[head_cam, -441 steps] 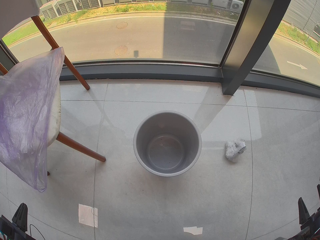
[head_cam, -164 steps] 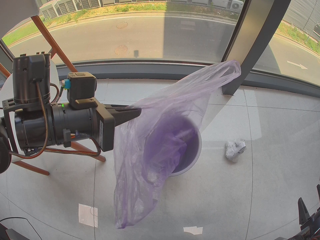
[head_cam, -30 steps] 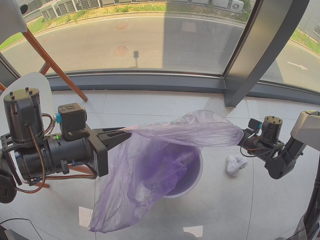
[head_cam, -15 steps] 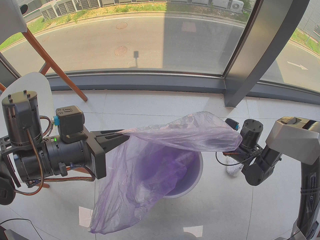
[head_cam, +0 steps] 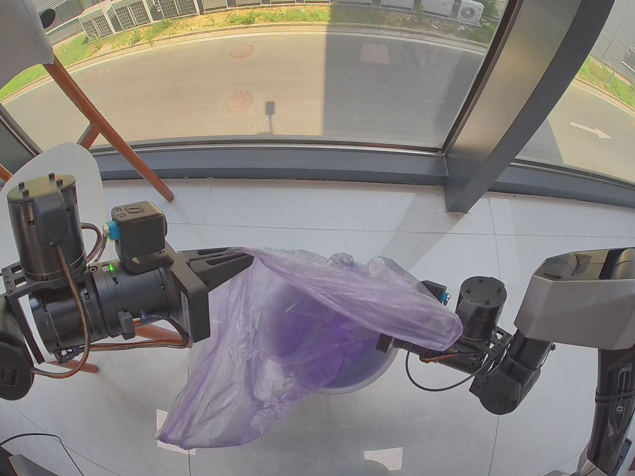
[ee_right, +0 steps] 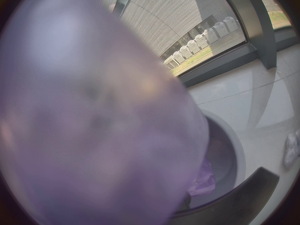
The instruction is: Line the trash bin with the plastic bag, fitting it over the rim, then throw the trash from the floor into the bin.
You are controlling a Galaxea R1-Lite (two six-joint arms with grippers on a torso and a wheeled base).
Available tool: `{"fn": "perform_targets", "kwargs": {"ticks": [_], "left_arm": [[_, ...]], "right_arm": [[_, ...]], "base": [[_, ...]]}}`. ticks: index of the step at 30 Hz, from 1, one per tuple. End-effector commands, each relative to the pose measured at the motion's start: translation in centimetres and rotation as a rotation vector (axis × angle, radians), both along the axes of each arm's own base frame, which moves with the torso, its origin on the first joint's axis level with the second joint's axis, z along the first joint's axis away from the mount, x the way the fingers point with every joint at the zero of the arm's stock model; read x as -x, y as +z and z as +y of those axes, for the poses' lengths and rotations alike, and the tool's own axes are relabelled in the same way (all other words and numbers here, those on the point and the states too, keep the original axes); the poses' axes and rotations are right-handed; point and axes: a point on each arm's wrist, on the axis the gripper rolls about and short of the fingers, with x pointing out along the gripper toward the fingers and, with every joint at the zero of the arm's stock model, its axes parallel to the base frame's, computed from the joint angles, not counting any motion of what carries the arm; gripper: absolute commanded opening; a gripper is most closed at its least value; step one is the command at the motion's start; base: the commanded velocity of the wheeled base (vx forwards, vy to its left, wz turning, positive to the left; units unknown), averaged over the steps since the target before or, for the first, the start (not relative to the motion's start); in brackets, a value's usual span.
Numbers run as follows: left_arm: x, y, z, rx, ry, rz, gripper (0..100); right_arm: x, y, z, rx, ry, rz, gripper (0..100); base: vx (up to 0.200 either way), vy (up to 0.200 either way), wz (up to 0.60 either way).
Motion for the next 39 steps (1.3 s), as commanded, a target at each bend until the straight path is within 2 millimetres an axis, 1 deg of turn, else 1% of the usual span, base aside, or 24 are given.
{"fn": "perform_targets", "kwargs": {"ticks": [1,4,5,6,9,13,15,16,17,19,21,22,24,26,29,30,31,32,33,35,37,39], "left_arm": [[-1.1,-0.5,-0.6,-0.016,0.0,0.019,0],[-2.3,-0.3,-1.4,-0.013,0.002,0.018,0],[-2.3,-0.3,-1.4,-0.013,0.002,0.018,0],[-3.3,0.5,-2.0,-0.002,0.01,0.0,0],[-4.5,1.4,-2.7,0.012,0.048,-0.02,0],[-5.7,1.5,-3.4,0.007,0.098,-0.009,0],[-6.1,1.5,-3.5,0.011,0.119,-0.005,0],[-6.1,1.5,-3.6,0.011,0.125,-0.002,0],[-6.2,1.6,-3.6,0.018,0.145,0.0,0],[-6.3,1.4,-3.6,0.019,0.163,0.009,0],[-6.6,1.0,-3.7,0.007,0.175,0.023,0],[-6.6,1.0,-3.7,0.007,0.175,0.023,0],[-6.9,0.8,-4.0,0.005,0.171,0.027,0],[-7.3,0.7,-4.3,0.003,0.169,0.03,0],[-7.7,0.6,-4.9,0.004,0.159,0.031,0],[-7.7,0.6,-4.9,0.004,0.159,0.031,0],[-7.9,0.5,-5.8,0.007,0.141,0.034,0],[-7.9,0.5,-6.0,0.009,0.139,0.036,0],[-8.1,0.5,-6.5,0.02,0.131,0.041,0],[-8.0,0.5,-7.2,0.033,0.12,0.05,0],[-8.1,0.3,-7.4,0.037,0.125,0.06,0],[-8.2,0.2,-7.4,0.038,0.126,0.062,0]], "right_arm": [[1.0,-1.1,0.2,0.065,0.026,0.0,0],[0.7,-2.5,0.1,0.135,0.025,-0.022,0],[0.7,-2.5,0.1,0.135,0.025,-0.022,0],[0.6,-2.9,0.1,0.188,0.015,-0.036,0],[0.4,-2.5,0.1,0.231,-0.043,-0.049,0],[0.4,-0.8,-0.5,0.312,-0.154,-0.078,0],[0.4,0.7,-1.1,0.316,-0.189,-0.105,0],[0.4,1.1,-1.2,0.311,-0.198,-0.111,0],[0.6,2.2,-1.6,0.297,-0.213,-0.131,0],[1.1,3.1,-2.2,0.296,-0.229,-0.135,0],[2.7,3.9,-3.4,0.32,-0.24,-0.112,0],[2.7,3.9,-3.4,0.32,-0.24,-0.112,0],[4.9,4.5,-4.6,0.335,-0.227,-0.094,0],[6.1,4.6,-5.2,0.343,-0.22,-0.084,0],[7.9,3.8,-5.9,0.377,-0.196,-0.042,0],[7.9,3.8,-5.9,0.377,-0.196,-0.042,0],[8.7,3.1,-6.5,0.407,-0.189,-0.008,0],[8.8,3.0,-6.5,0.411,-0.188,-0.003,0],[9.5,2.6,-6.9,0.429,-0.178,0.019,0],[10.5,2.2,-6.9,0.445,-0.144,0.037,0],[11.5,1.8,-6.3,0.454,-0.089,0.049,0],[12.2,1.5,-5.5,0.466,-0.042,0.054,0]], "base": [[0.0,0.0,0.0],[0.0,0.0,0.0],[0.0,0.0,0.0],[0.0,0.0,0.0],[0.0,0.0,0.0],[0.0,0.0,0.0],[0.0,0.0,0.0],[0.0,0.0,0.0],[0.0,0.0,0.0],[0.0,0.0,0.0],[0.0,0.0,0.0],[0.0,0.0,0.0],[0.0,0.0,0.0],[0.0,0.0,0.0],[0.0,0.0,0.0],[0.0,0.0,0.0],[0.0,0.0,0.0],[0.0,0.0,0.0],[0.0,0.0,0.0],[0.0,0.0,0.0],[0.0,0.0,0.0],[0.0,0.0,0.0]]}}
